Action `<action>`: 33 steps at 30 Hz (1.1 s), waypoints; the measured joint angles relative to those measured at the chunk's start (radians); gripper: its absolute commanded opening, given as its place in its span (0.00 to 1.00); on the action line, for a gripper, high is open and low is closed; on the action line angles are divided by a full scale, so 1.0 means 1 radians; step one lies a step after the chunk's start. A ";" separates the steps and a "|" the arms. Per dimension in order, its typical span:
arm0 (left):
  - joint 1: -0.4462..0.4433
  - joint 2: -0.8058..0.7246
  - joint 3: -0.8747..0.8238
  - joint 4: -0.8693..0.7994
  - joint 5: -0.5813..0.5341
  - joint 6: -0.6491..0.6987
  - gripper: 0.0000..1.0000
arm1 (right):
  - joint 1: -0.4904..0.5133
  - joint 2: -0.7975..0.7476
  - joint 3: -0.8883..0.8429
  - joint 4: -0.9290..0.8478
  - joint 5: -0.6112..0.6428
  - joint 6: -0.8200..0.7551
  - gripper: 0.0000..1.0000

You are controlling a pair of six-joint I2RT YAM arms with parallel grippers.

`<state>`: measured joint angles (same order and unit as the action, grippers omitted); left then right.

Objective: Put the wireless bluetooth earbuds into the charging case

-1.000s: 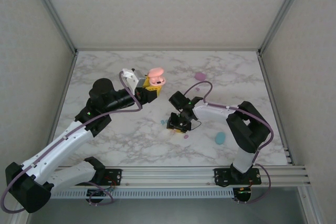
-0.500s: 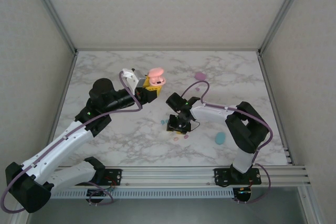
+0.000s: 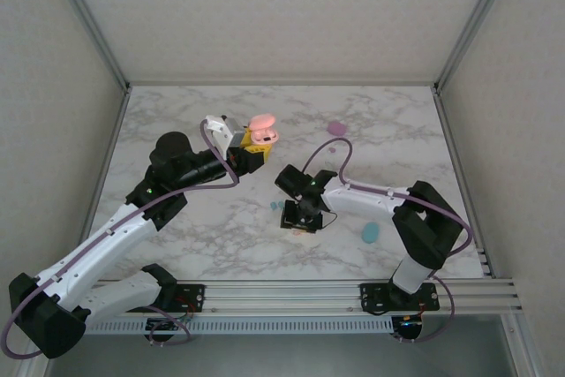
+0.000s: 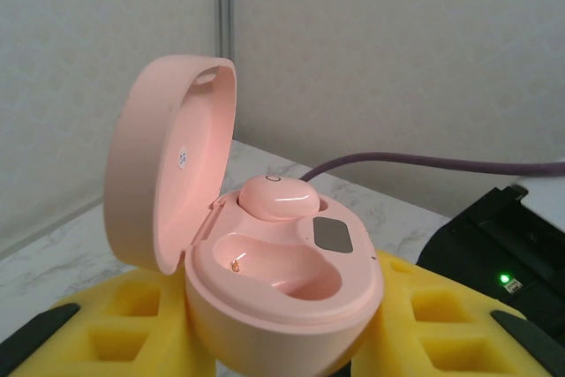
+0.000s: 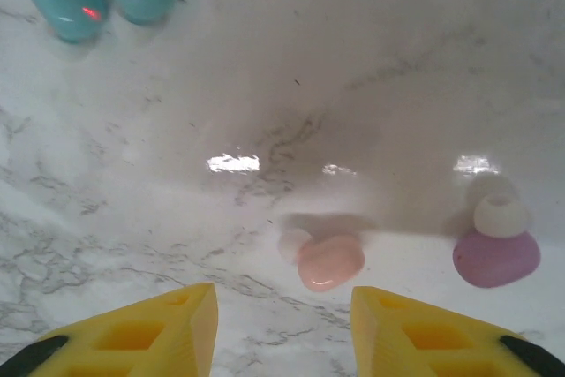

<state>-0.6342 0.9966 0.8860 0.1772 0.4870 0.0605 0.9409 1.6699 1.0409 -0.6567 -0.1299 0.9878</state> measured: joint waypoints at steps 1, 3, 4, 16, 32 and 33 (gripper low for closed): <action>0.000 0.000 0.000 0.000 0.000 0.000 0.34 | 0.003 -0.004 -0.017 0.007 -0.001 0.015 0.47; 0.000 0.000 0.000 0.000 0.000 0.000 0.34 | 0.008 -0.007 -0.044 0.016 -0.001 0.043 0.48; 0.000 0.000 0.000 0.000 0.000 0.000 0.34 | 0.011 -0.008 -0.056 0.021 -0.001 0.055 0.48; 0.000 0.000 0.000 -0.004 0.000 0.000 0.34 | 0.014 0.008 -0.098 0.169 -0.047 0.129 0.47; 0.000 0.000 0.000 -0.004 0.000 0.000 0.34 | 0.016 0.095 0.010 0.061 -0.033 0.076 0.40; 0.000 0.000 0.000 -0.004 0.000 0.000 0.34 | 0.017 0.099 0.016 0.053 -0.030 0.072 0.39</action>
<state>-0.6342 0.9970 0.8860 0.1734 0.4870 0.0608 0.9581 1.7687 1.0573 -0.6037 -0.1596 1.0599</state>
